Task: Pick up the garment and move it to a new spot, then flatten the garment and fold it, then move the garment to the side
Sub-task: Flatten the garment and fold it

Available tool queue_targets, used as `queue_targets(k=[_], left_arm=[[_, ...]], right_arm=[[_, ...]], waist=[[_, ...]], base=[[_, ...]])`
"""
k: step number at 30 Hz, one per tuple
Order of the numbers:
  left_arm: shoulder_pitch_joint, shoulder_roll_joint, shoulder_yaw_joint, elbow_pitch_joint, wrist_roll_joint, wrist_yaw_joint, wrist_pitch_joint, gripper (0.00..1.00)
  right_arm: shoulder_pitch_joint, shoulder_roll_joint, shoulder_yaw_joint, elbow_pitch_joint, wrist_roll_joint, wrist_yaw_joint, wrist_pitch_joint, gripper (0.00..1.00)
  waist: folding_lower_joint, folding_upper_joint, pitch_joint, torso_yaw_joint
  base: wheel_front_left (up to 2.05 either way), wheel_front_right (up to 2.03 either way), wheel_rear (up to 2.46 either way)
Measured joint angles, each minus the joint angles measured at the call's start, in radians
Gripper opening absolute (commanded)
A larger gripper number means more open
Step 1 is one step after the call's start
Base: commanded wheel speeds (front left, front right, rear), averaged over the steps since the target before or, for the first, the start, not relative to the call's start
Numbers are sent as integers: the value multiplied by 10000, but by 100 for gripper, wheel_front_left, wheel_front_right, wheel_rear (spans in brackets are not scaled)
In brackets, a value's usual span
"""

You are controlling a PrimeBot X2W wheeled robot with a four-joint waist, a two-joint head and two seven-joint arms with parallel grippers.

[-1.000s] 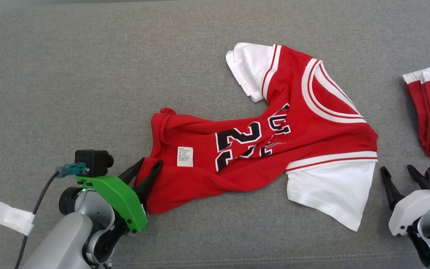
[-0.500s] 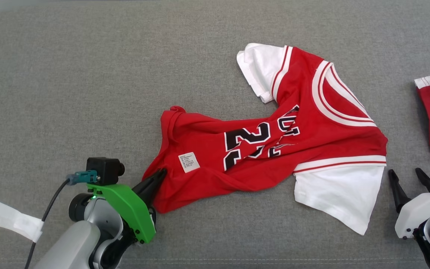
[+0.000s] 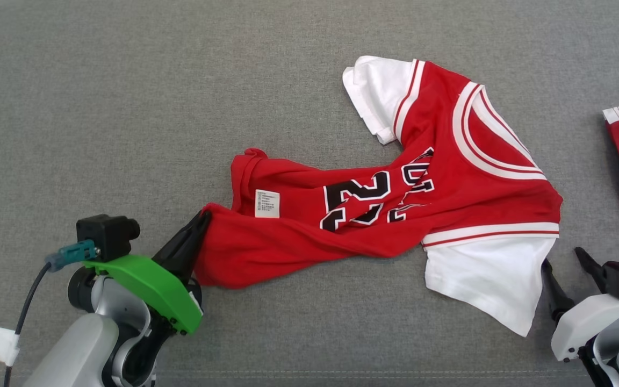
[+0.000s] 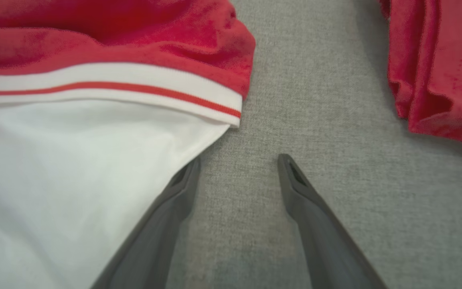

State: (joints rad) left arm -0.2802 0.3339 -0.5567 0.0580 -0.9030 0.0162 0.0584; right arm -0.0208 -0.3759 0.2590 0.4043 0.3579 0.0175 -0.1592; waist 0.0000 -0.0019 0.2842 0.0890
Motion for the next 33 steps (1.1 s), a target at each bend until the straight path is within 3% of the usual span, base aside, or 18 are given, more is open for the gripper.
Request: queue_targets(k=[6, 12, 23, 33], left_arm=[[649, 280, 376, -107, -104, 286, -247, 0], [1170, 337, 596, -389, -182, 433, -420, 0], [1471, 564, 502, -924, -180, 591, -311, 0], [1642, 512, 88, -1246, -173, 650, -61, 0]], right_arm=[[500, 240, 301, -798, -245, -23, 0, 100], [952, 180, 428, -1632, -539, -284, 500, 100], [2020, -12, 610, -3428, -123, -198, 1705, 100], [2226, 0, 320, -4640, 332, -376, 2295, 100]], waist=[[0, 0, -23, -209], [0, 0, -95, -597], [0, 0, -176, -1355], [0, 0, -172, -1173]], base=[[0, 0, 0], [0, 0, 0], [0, 0, 0], [0, 0, 0]])
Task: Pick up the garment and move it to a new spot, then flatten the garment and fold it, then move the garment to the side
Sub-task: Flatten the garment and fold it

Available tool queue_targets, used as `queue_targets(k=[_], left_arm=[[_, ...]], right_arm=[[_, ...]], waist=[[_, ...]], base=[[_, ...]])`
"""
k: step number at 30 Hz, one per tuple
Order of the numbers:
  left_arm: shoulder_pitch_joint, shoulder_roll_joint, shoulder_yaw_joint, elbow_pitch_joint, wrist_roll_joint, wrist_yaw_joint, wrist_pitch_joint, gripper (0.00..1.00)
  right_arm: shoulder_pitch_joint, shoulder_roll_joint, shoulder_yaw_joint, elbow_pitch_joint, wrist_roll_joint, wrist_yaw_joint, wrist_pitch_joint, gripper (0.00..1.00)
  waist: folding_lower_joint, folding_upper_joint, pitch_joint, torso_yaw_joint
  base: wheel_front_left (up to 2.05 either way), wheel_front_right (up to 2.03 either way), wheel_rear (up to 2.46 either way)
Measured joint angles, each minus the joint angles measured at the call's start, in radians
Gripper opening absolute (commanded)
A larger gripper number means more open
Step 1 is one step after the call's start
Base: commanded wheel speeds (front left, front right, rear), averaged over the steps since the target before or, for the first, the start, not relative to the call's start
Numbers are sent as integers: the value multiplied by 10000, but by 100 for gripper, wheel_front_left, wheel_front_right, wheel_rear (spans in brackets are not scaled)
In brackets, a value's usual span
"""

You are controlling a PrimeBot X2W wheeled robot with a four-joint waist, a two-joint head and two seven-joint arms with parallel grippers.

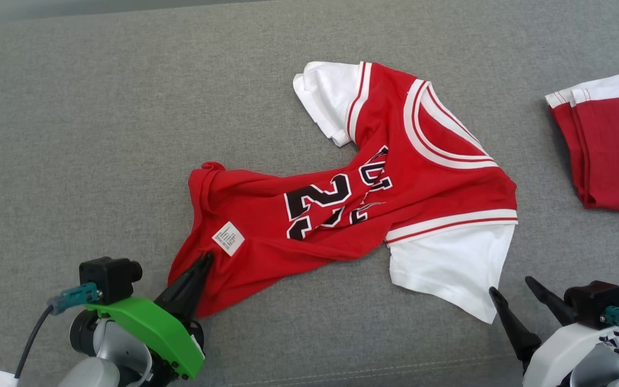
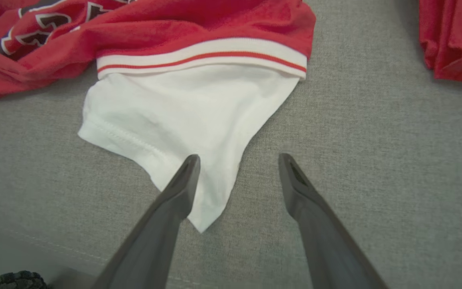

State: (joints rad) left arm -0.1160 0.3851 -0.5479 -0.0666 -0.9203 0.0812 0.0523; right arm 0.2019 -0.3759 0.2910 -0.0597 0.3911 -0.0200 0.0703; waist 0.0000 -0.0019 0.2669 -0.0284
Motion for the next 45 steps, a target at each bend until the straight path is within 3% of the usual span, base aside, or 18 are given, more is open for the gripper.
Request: queue_targets(k=[11, 28, 30, 32, 34, 36, 39, 45], left_arm=[[-1, -46, -15, -157, 52, 73, 92, 0], [0, -42, 63, -412, 52, 155, 176, 0], [0, -42, 63, -430, 52, 155, 180, 0], [0, -42, 63, -447, 52, 157, 186, 0], [0, -44, 65, -458, 52, 159, 186, 0], [0, -44, 67, -470, 52, 159, 188, 0], [1, -44, 88, -472, 52, 163, 188, 0], [3, -52, 224, -487, 52, 173, 188, 0]], right_arm=[[482, 366, 268, 213, 516, 0, 721, 100], [250, 550, 98, 410, 694, -173, 894, 99], [203, 577, 98, 466, 694, -182, 903, 88], [124, 591, 105, 527, 696, -182, 911, 84], [97, 602, 104, 570, 717, -182, 934, 55], [81, 629, 98, 614, 838, -180, 936, 40], [40, 683, 102, 662, 884, -180, 951, 0], [-121, 782, 77, 663, 1064, -52, 947, 0]], waist=[[0, 0, -27, 406], [0, 0, 6, 448], [0, 0, 6, 447], [0, 0, 9, 449], [0, 0, 19, 457], [0, 0, 34, 465], [0, 0, 53, 470], [0, 0, 85, 471]], base=[[0, 0, 0], [0, 0, 0], [0, 0, 0], [0, 0, 0], [0, 0, 0], [0, 0, 0], [0, 0, 0], [0, 0, 0]])
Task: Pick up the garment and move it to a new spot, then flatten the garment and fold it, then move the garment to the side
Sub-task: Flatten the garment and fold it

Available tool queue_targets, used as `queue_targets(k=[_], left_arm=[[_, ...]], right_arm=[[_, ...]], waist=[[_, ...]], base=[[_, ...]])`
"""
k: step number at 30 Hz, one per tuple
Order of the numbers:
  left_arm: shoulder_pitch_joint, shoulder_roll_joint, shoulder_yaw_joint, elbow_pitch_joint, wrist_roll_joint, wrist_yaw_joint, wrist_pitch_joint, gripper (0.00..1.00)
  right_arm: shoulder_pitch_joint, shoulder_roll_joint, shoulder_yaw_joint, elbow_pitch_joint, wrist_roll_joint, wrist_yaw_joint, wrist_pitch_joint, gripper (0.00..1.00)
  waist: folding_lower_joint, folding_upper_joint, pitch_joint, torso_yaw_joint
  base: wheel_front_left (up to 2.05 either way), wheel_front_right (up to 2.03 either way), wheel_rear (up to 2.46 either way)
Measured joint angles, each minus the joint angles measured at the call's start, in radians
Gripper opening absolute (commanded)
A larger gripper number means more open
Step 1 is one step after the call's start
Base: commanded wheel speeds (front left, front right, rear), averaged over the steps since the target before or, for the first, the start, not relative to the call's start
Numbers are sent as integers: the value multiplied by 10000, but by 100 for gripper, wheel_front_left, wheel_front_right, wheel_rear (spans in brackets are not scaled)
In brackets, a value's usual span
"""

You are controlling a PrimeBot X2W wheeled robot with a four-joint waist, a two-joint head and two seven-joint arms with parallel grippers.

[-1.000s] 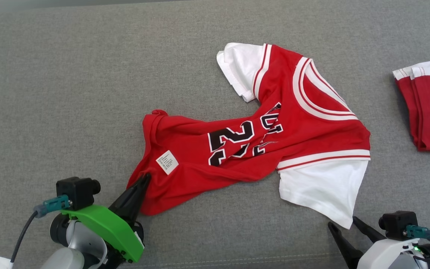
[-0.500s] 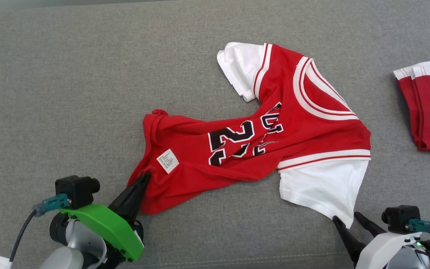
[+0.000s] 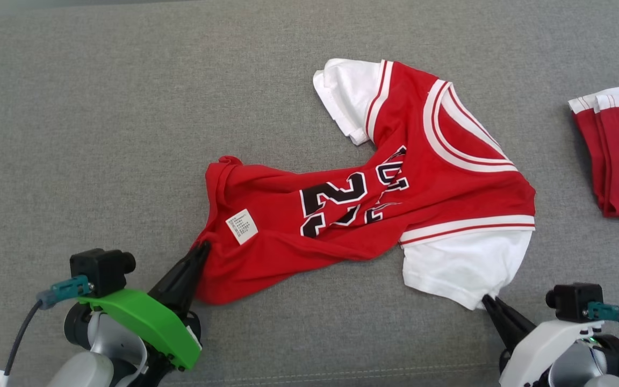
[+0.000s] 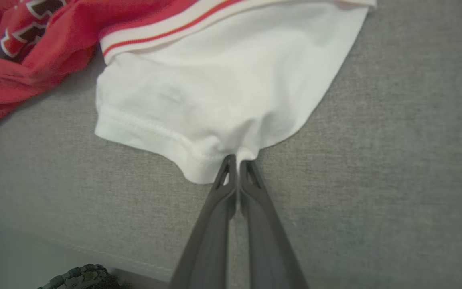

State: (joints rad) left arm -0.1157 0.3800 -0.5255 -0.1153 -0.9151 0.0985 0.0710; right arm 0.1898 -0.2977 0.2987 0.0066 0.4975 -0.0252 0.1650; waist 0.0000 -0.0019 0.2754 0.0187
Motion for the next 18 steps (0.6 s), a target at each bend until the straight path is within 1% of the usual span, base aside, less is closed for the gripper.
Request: queue_targets(k=[1, 3, 5, 9, 12, 15, 18], left_arm=[[0, 0, 54, -17, 0, 0, -4, 0], [-1, 35, 194, -148, -2, 2, -15, 0], [-2, 79, 431, -372, -6, 21, -71, 0], [-4, 244, 813, -972, -50, 81, -167, 0], [-17, 247, 1131, -1720, -286, 75, -320, 0], [-28, 238, 1480, -2552, -706, 48, -464, 0], [-30, 274, 1952, -3377, -878, -17, -637, 0]], right_arm=[[-56, 75, -52, -59, 167, 96, -31, 0], [-248, 224, -128, -460, 663, 422, -167, 0], [-526, 431, -481, -1174, 1292, 635, -399, 0], [-970, 418, -1390, -2759, 2280, 986, -859, 0], [-1030, 276, -2048, -3885, 2890, 1074, -1108, 0], [-1018, 113, -2725, -4859, 3547, 1091, -1292, 0], [-997, 40, -3505, -5751, 4253, 1129, -1478, 0]], waist=[[0, 0, -14, -6], [0, 0, -71, -30], [0, 0, -144, -78], [0, 0, -324, -209], [0, 0, -512, -299], [0, 0, -738, -366], [0, 0, -987, -402]], base=[[0, 0, 0], [0, 0, 0], [0, 0, 0], [0, 0, 0], [0, 0, 0], [0, 0, 0], [0, 0, 0]])
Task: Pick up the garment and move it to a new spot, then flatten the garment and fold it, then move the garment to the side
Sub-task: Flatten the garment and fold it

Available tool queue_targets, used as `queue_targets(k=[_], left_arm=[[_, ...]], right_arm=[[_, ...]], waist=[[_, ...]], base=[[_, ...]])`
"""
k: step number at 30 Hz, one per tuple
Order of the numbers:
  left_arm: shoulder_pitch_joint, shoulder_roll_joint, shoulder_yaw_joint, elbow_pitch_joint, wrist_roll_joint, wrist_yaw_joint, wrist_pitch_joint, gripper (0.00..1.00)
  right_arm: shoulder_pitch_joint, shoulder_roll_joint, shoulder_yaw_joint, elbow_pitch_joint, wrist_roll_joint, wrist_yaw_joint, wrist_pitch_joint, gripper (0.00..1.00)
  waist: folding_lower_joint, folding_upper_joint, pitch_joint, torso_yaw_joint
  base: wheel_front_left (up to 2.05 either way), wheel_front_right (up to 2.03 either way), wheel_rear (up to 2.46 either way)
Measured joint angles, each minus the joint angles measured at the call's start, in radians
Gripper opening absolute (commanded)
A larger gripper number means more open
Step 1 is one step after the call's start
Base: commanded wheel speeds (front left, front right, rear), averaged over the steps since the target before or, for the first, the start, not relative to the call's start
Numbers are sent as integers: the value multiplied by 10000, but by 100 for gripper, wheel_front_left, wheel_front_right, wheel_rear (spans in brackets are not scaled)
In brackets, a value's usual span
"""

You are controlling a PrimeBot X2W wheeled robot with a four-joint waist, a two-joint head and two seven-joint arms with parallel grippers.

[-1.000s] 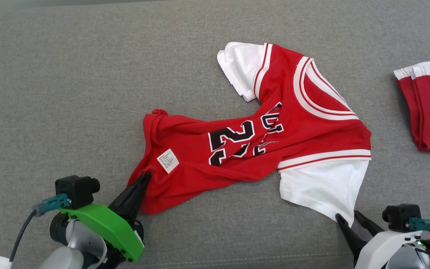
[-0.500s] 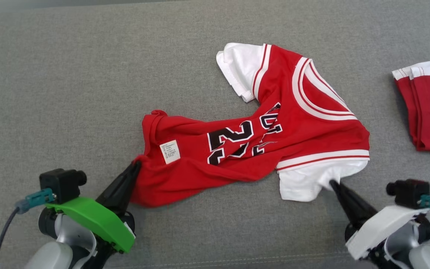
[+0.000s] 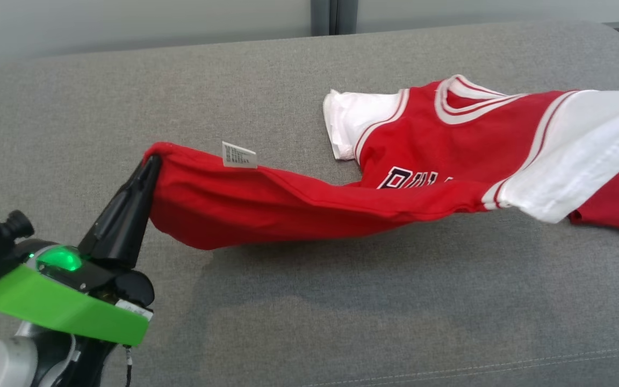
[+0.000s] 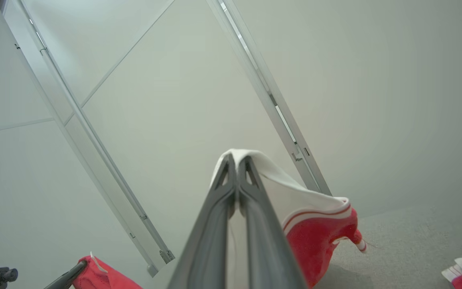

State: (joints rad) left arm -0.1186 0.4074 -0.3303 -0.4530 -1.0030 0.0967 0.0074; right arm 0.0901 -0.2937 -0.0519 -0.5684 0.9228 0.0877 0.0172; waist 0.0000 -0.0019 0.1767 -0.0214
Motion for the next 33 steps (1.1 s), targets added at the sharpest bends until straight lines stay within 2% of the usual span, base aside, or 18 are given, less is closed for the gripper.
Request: queue_targets(k=[6, 9, 13, 17, 19, 21, 23, 24, 25, 28, 31, 33], left_arm=[[-4, 543, 579, -1540, -422, 0, 242, 0], [-61, 915, 888, -2150, -489, 8, 640, 0], [-636, 1488, 1244, -2416, -591, 100, 1381, 0], [-1524, 1810, 1266, -1641, -1227, 105, 2426, 0], [-2063, 1820, 1093, -702, -1634, 196, 2945, 0], [-2730, 1822, 786, 447, -1722, 211, 3473, 0], [-3471, 1758, 458, 1542, -1716, 224, 3848, 0], [-3882, 1708, 295, 2008, -1653, 224, 4015, 0], [-4858, 1315, 215, 2934, -1319, 276, 4033, 0], [-6455, 1356, 65, 3595, 284, 284, 3983, 0], [-8334, 366, 364, 3557, 516, 284, 3229, 0], [-9291, -207, 322, 3392, 640, 280, 2886, 0]], right_arm=[[-9, -391, -1143, -1605, 955, 0, 29, 0], [-201, -853, -1498, -2138, 1202, -31, 393, 0], [-825, -1227, -1498, -2278, 1756, -341, 1116, 0], [-1653, -1503, -1078, -1515, 2569, -826, 1935, 0], [-2299, -1505, -679, -644, 2926, -1208, 2360, 0], [-3075, -1463, -232, 451, 3058, -1758, 2765, 0], [-4012, -1367, 167, 1519, 2771, -2408, 2995, 0], [-4565, -1340, 449, 1881, 2497, -2447, 3114, 0], [-6063, -876, 830, 2558, 2010, -2491, 3122, 0], [-8729, -278, 1147, 3110, 940, -2445, 2876, 0], [-10936, 418, 834, 3315, 602, -2282, 2445, 0], [-11802, 656, 552, 3787, 180, -2243, 2217, 0]], waist=[[0, 0, -412, 3], [0, 0, -402, 64], [0, 0, -151, 129], [0, 0, 238, 224], [0, 0, 457, 289], [0, 0, 691, 365], [0, 0, 933, 446], [0, 0, 1054, 486], [0, 0, 1307, 560], [1, -1, 1703, 631], [0, 0, 2104, 655], [0, 0, 2376, 656]], base=[[0, 0, 0], [0, 0, 0], [0, 0, 0], [0, 0, 0], [0, 0, 0], [0, 0, 0], [0, 0, 0], [0, 0, 0], [0, 0, 0], [0, 0, 0], [0, 0, 0], [0, 0, 0]])
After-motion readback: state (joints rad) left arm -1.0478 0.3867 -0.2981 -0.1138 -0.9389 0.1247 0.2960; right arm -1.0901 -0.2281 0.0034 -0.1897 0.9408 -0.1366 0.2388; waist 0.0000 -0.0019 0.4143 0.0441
